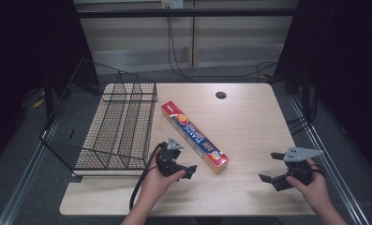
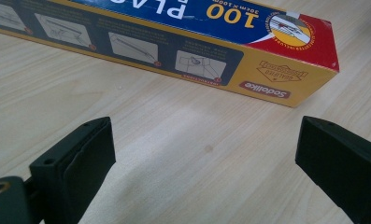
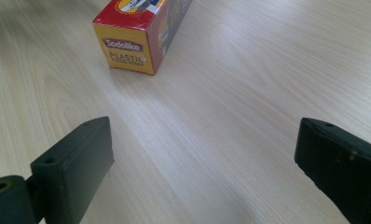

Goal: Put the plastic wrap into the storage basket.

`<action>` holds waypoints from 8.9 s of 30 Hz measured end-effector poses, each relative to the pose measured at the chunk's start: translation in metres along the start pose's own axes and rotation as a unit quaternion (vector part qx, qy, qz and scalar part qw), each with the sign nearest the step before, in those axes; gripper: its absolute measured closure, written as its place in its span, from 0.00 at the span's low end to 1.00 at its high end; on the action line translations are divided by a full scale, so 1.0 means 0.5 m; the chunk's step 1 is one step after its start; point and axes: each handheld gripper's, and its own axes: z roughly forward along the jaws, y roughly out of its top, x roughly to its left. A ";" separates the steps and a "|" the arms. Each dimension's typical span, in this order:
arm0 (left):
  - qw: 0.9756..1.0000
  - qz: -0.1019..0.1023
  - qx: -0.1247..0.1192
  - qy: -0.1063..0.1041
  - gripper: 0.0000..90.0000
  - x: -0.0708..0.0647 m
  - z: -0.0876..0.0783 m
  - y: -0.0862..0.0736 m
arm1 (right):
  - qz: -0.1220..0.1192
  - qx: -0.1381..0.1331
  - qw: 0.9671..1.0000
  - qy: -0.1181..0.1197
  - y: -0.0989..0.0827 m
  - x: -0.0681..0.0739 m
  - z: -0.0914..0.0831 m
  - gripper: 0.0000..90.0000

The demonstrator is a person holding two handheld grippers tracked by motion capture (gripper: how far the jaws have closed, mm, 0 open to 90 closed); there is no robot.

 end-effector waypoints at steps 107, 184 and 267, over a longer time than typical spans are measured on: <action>0.941 -0.304 0.121 0.087 0.05 0.086 0.182 0.198 | -0.016 0.000 1.000 0.010 -0.005 0.002 -0.001 0.05; 0.920 -0.253 0.282 0.102 0.49 0.117 0.100 0.245 | -0.017 -0.008 1.000 0.014 -0.003 -0.002 -0.002 0.05; 0.915 -0.276 0.261 0.140 0.49 0.152 -0.211 0.387 | -0.014 -0.016 1.000 0.011 0.000 -0.003 -0.004 0.05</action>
